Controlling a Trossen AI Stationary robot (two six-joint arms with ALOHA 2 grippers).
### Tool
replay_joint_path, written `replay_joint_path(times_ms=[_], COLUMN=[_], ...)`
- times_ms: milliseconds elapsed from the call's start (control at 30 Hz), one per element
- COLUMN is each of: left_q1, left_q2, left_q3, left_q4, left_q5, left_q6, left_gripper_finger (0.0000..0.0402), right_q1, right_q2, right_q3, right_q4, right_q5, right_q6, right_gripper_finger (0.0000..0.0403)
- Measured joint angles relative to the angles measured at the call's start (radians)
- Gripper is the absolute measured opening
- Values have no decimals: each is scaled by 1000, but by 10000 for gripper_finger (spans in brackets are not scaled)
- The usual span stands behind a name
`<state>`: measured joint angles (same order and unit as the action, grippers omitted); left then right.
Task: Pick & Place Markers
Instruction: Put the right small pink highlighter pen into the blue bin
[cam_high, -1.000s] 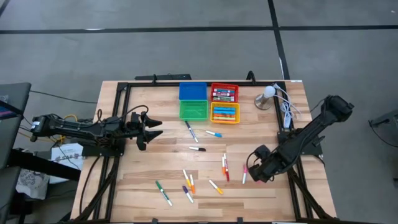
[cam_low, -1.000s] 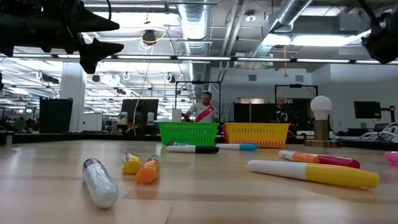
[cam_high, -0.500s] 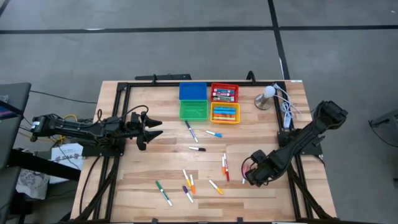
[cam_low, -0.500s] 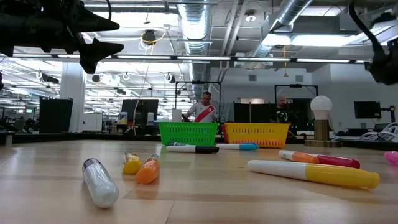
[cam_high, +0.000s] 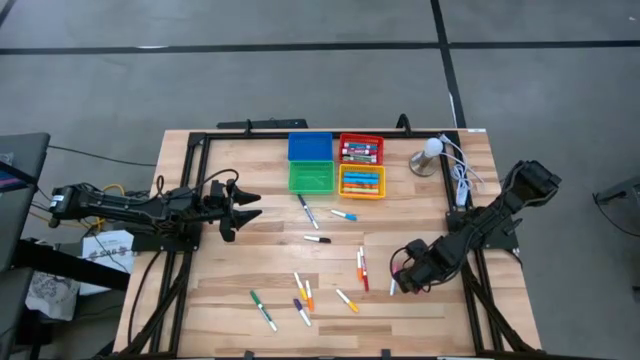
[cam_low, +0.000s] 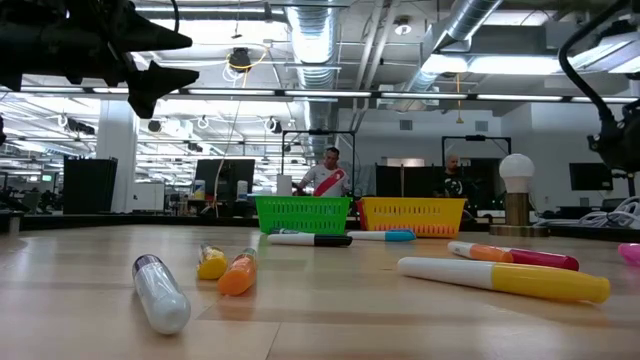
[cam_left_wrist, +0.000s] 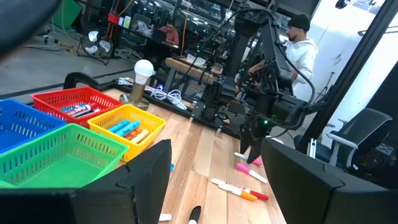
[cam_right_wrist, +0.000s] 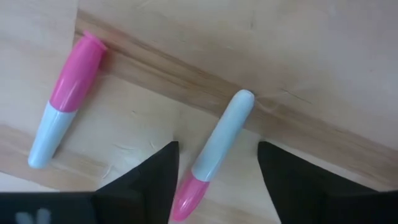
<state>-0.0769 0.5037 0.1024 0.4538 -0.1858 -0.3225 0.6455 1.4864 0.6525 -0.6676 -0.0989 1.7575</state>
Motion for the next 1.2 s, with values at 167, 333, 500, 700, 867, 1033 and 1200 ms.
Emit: replay_joint_path(times_ms=[167, 333, 500, 700, 867, 1033, 1200], left_q1=[0, 0, 0, 0, 0, 0, 0], left_q2=[0, 0, 0, 0, 0, 0, 0], left_q3=[0, 0, 0, 0, 0, 0, 0], left_q4=[0, 0, 0, 3, 4, 12, 20], left_q5=[0, 0, 0, 0, 0, 0, 0], left_q6=[0, 2, 4, 4, 3, 3, 3], left_gripper_finger=[249, 249, 249, 249, 249, 249, 249], right_q1=[-16, -31, -38, -39, -39, -43, -42], right_q2=[1, 2, 3, 3, -13, -85, -182], right_q3=[-1, -2, -2, 0, 14, 24, 55], right_q4=[-12, -17, -24, -31, -42, -100, -182], right_q5=[-2, 1, 11, 14, 26, 73, 108], right_q6=[-2, -4, -5, -5, -6, 20, 38], right_gripper_finger=[150, 100, 64, 30, 28, 34, 23])
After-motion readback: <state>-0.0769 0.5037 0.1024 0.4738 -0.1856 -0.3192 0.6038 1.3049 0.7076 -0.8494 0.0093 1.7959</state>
